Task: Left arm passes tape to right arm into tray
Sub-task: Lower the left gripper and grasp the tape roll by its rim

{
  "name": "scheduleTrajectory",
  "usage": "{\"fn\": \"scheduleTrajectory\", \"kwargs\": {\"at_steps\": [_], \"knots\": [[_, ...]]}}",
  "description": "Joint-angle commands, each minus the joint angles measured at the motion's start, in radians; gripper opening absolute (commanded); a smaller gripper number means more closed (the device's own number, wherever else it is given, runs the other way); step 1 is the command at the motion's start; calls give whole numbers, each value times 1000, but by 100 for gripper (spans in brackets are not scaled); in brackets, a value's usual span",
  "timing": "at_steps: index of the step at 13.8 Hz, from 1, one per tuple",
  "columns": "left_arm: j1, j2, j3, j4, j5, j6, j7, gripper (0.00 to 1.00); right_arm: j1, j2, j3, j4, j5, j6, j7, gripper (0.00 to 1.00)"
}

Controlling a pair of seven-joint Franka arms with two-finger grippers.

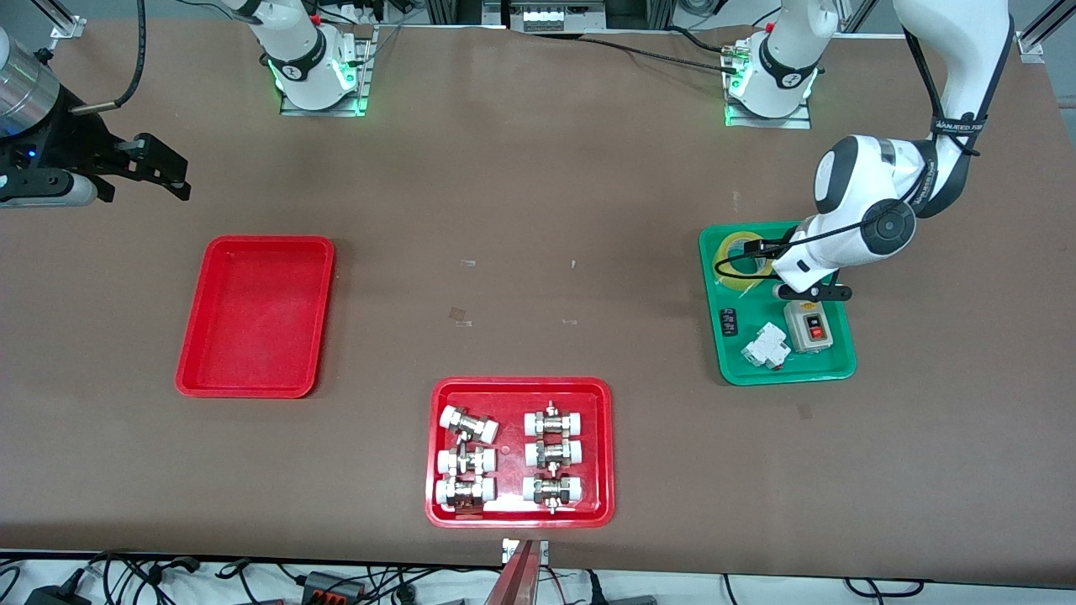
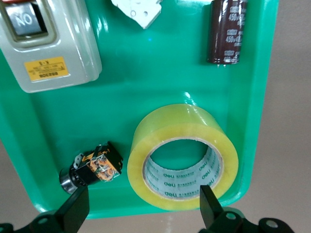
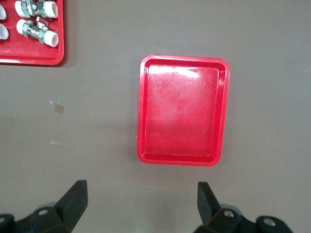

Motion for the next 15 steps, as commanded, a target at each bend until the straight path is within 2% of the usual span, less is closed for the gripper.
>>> {"fn": "scheduleTrajectory", "kwargs": {"at_steps": [1, 6, 12, 15], "knots": [[6, 42, -5, -16, -19, 64, -9, 100, -4, -11, 2, -13, 14, 7, -8, 100], [6, 77, -5, -20, -19, 93, -9, 100, -4, -11, 2, -15, 14, 7, -8, 100], [6, 82, -5, -20, -15, 93, -9, 46, -3, -11, 2, -13, 14, 8, -8, 100], [6, 82, -5, -19, -7, 89, -6, 14, -3, -13, 2, -13, 15, 7, -8, 100]]}}
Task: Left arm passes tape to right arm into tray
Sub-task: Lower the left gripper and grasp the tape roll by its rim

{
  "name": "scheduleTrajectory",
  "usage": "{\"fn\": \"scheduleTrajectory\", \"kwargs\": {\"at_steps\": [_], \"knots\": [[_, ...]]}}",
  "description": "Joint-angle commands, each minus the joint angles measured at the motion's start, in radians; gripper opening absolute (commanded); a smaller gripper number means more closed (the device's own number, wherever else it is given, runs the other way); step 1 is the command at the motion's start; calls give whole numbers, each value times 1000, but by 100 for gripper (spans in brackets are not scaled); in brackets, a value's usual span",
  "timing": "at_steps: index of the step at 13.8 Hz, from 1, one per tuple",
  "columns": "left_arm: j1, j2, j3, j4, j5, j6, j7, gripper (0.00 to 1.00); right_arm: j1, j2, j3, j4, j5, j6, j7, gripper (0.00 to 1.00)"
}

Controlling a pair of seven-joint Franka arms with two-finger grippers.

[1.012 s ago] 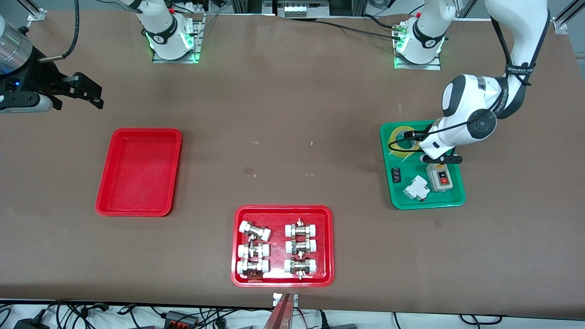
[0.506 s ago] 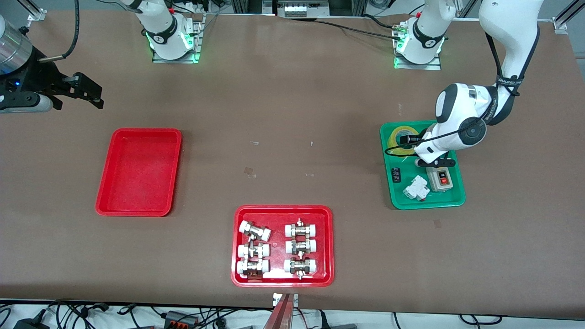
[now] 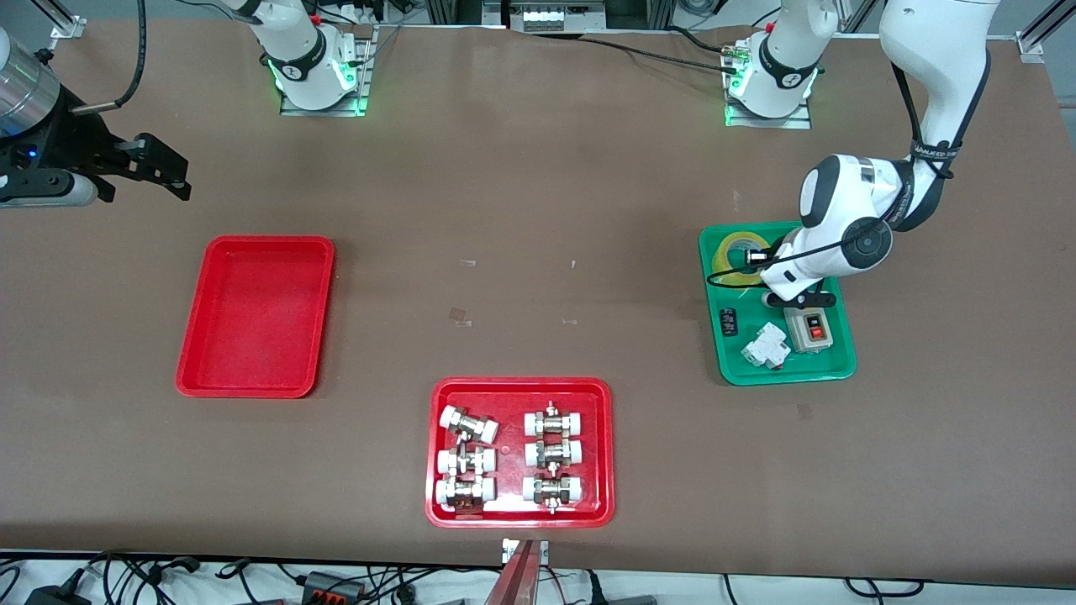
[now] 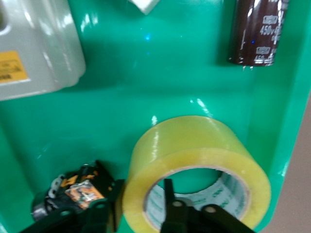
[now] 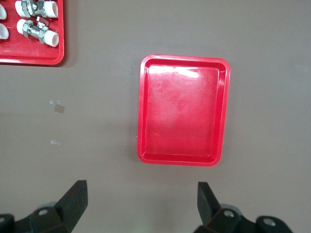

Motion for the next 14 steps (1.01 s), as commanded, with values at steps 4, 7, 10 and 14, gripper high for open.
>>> {"fn": "scheduleTrajectory", "kwargs": {"at_steps": [4, 7, 10, 14], "knots": [[6, -20, -4, 2, -7, -38, 21, 1, -3, -14, 3, -13, 15, 7, -8, 100], [7, -47, -4, 66, -4, -154, 21, 1, -3, -14, 2, -13, 13, 7, -8, 100], [15, -55, -6, 260, -3, -429, 56, 0, -3, -13, 3, -13, 15, 8, -4, 100], [10, -51, -9, 587, -23, -730, 94, 0, -5, -10, 3, -13, 15, 7, -4, 100]]}}
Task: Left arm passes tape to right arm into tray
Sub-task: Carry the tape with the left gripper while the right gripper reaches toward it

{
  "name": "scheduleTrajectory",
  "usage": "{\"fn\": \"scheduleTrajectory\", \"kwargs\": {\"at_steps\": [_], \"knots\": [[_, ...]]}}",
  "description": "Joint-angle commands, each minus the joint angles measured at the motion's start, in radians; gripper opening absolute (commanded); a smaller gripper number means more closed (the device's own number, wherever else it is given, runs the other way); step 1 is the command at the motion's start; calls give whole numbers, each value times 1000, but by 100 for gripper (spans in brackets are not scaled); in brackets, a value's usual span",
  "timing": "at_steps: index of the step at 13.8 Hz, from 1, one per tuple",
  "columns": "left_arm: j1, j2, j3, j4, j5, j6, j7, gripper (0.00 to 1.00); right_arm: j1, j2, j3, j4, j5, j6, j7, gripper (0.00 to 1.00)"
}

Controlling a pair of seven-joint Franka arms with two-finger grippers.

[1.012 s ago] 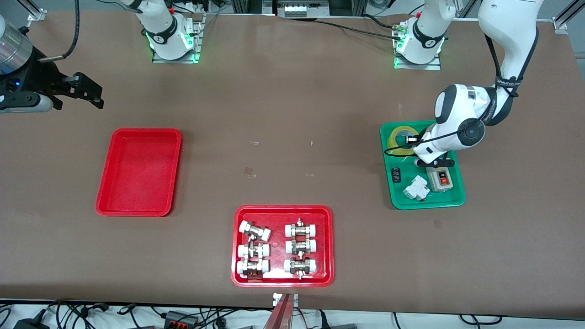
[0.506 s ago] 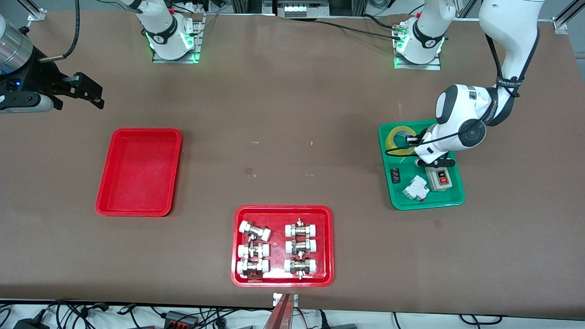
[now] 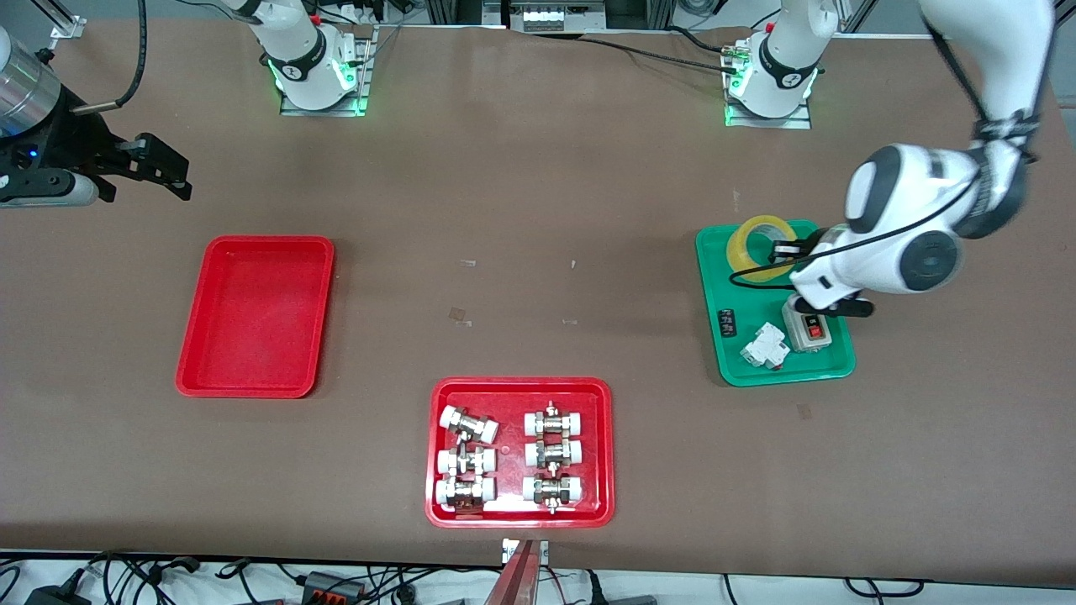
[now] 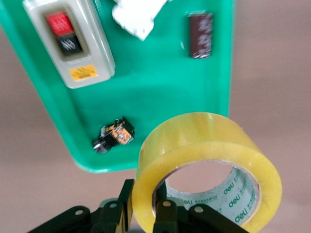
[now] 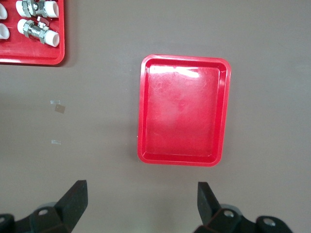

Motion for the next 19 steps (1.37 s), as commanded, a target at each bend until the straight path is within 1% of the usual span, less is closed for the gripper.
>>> {"fn": "scheduleTrajectory", "kwargs": {"at_steps": [1, 2, 3, 5, 7, 8, 10, 13, 14, 16, 17, 19], "knots": [[-1, 7, -8, 236, -41, -186, 32, 0, -6, -10, 1, -11, 14, 7, -4, 100], [-7, 10, -8, 317, -81, -232, 29, 0, -9, -8, 1, -5, 14, 2, -4, 100], [-6, 12, -8, 350, -124, -248, 32, 0, -9, -3, 1, -5, 12, -4, -7, 100], [-13, 15, -8, 394, -220, -245, 32, 0, -13, -3, 1, 0, 7, -4, -11, 100], [-54, 53, -8, 430, -286, -236, 7, 0, -11, 0, 1, 0, 10, -5, -20, 100], [-73, 82, -7, 454, -318, -204, -13, 0, -9, 12, 1, 0, 10, -4, -23, 100], [-94, 127, -8, 466, -444, -153, -111, 0, -3, 36, 6, -5, 9, -7, -26, 100], [-206, 191, -8, 468, -489, 40, -224, 0, -9, 73, 6, 1, 21, -96, -43, 100], [-255, 210, -8, 470, -503, 115, -263, 0, -14, 81, 1, 1, 82, -104, -50, 100], [-311, 256, -8, 470, -547, 254, -359, 0, -45, 98, -5, -3, 247, -123, -50, 100], [-349, 277, -8, 470, -593, 314, -408, 1, -49, 107, -5, -5, 312, -134, -52, 100], [-404, 319, -7, 470, -671, 413, -480, 1, -48, 128, -5, -5, 409, -124, -52, 100]]}}
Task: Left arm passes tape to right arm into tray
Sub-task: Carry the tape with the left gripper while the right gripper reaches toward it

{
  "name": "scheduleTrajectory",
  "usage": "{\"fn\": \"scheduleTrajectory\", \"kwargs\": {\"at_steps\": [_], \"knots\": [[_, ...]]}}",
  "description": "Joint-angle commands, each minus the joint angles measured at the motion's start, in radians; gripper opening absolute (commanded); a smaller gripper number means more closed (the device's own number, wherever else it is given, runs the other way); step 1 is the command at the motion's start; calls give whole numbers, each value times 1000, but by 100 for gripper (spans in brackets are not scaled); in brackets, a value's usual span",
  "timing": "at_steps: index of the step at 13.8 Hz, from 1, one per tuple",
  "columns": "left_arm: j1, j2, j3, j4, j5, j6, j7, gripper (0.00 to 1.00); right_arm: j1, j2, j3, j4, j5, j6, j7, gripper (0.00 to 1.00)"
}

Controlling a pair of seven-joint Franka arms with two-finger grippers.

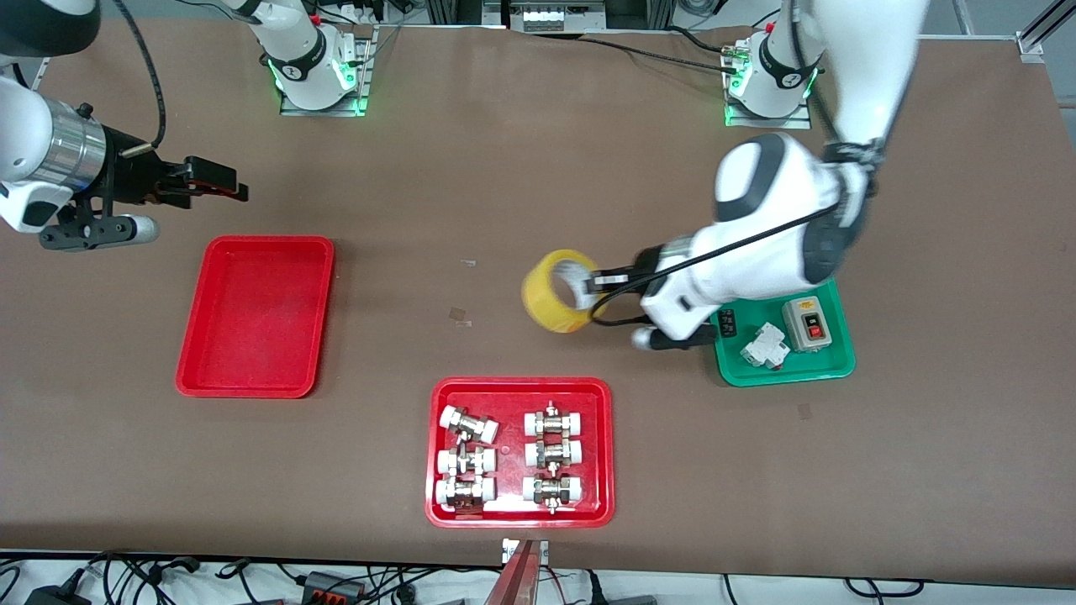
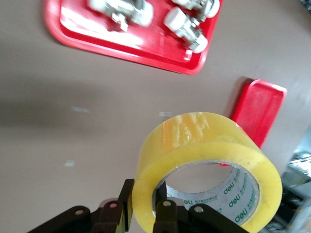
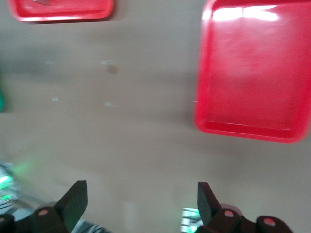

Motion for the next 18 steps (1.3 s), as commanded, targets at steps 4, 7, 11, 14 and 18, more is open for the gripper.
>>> {"fn": "scheduleTrajectory", "kwargs": {"at_steps": [4, 7, 11, 14, 18], "knots": [[-145, 124, 8, 78, -163, 300, -362, 1, -5, 113, 5, 2, 281, 108, -135, 100], [-171, 167, 8, 124, -161, 391, -476, 1, 26, 199, 11, 2, 394, 244, -209, 100], [-206, 187, 11, 126, -161, 497, -498, 1, 115, 279, 12, 8, 459, 427, -250, 100], [-217, 195, 11, 126, -161, 550, -513, 1, 194, 319, 12, 19, 520, 567, -255, 100], [-220, 195, 11, 126, -158, 550, -513, 1, 259, 391, 11, 71, 525, 670, -273, 100]]}}
